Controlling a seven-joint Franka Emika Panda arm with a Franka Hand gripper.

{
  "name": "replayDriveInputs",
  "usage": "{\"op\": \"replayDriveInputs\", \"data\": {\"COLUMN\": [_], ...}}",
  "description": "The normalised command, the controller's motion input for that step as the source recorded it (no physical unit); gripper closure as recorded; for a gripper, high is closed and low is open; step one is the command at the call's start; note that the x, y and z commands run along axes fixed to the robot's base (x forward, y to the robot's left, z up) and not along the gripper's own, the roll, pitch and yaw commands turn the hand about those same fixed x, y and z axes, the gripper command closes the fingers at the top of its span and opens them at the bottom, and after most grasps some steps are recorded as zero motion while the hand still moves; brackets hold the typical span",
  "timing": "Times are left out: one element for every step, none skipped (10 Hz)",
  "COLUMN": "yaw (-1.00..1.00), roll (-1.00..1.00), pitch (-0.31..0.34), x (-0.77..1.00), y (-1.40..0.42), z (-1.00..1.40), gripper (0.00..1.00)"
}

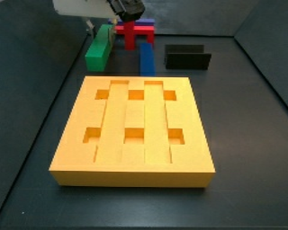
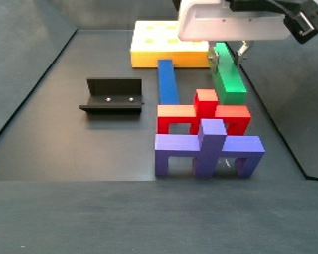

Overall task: Pick up the green object. Move up. Move to above the board. Insert the green object.
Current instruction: Move to above the board.

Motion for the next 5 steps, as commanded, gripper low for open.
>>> {"op": "replayDriveInputs", "data": {"yaw": [0.01, 0.00, 0.00, 0.00, 0.00], "roll": [0.00, 0.01, 0.03, 0.01, 0.01], "pitch": [0.018, 0.037, 0.017, 0.050, 0.081], "x": [0.00, -0.04, -0.03, 0.02, 0.01], "y": [0.00, 0.00, 0.01, 0.00, 0.00], "z": [1.40, 1.40, 1.40, 1.40, 1.40], "gripper": [1.00, 1.00, 1.00, 1.00, 1.00]}}
